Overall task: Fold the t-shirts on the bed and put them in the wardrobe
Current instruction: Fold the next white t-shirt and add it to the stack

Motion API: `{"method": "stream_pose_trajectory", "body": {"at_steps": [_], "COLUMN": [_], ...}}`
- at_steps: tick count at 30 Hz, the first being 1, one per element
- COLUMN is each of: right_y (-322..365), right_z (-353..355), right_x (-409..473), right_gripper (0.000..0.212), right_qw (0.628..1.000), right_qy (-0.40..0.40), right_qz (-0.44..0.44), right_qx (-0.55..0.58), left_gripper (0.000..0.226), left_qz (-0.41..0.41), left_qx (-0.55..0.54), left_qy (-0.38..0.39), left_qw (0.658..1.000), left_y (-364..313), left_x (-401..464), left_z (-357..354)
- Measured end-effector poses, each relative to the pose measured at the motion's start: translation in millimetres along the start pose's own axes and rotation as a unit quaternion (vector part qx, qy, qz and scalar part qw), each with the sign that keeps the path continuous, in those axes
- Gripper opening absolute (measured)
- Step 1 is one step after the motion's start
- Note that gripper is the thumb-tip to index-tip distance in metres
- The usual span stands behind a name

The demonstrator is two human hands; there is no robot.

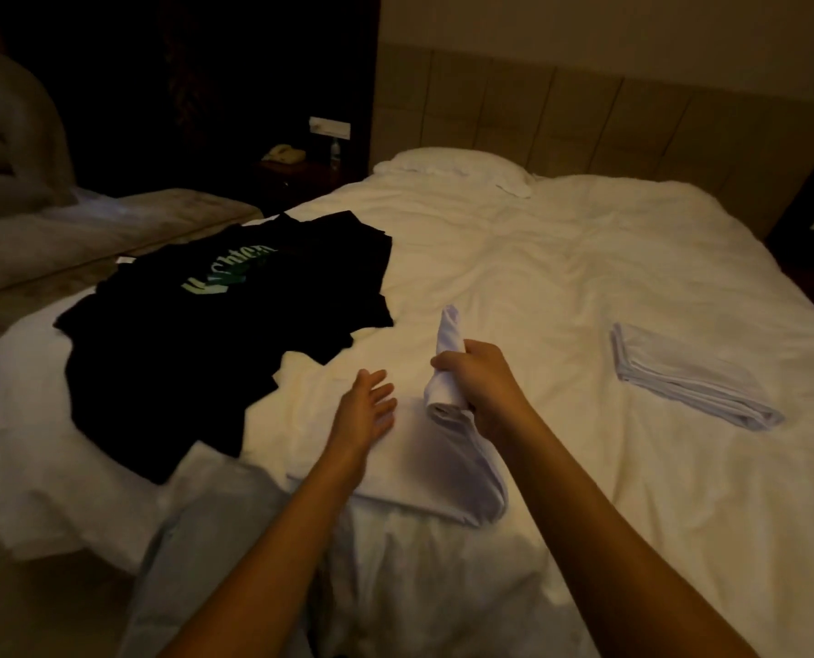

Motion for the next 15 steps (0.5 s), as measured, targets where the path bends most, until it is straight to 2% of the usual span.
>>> {"method": "stream_pose_trajectory", "body": {"at_steps": [3,10,13,15], "right_y": [-5,-27,-40,-43], "right_z": [-34,-109,-126,-128], "right_x": [4,11,6,1], "right_gripper": [0.012,0.008,0.030,0.034], "right_qw": [0.999,0.992,0.981,0.977], "right_qy": [0.019,0.062,0.098,0.127], "right_qz": [0.002,-0.013,-0.033,-0.026], "right_qx": [-0.050,-0.110,-0.165,-0.170], "left_gripper": [0.046,0.055,0.060,0.055], "left_qz": [-0.012,0.068,0.098,0.107], "left_qx": [0.024,-0.059,-0.061,-0.045], "left_qy": [-0.038,-0.024,-0.010,-0.009], "left_qw": [0.999,0.996,0.993,0.993], "left_y": [-2,6,6,8], "left_x": [6,9,12,17], "left_z": [40,77,85,91]}}
Point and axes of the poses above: each hand's wrist, its own x-axis towards the middle knuckle, its own z-axis out of the back of the hand, y = z × x, the point moved 3 cm from there along x, towards the middle knuckle, and after that the axes turned 10 degrees about -z, right-handed, at the moved point
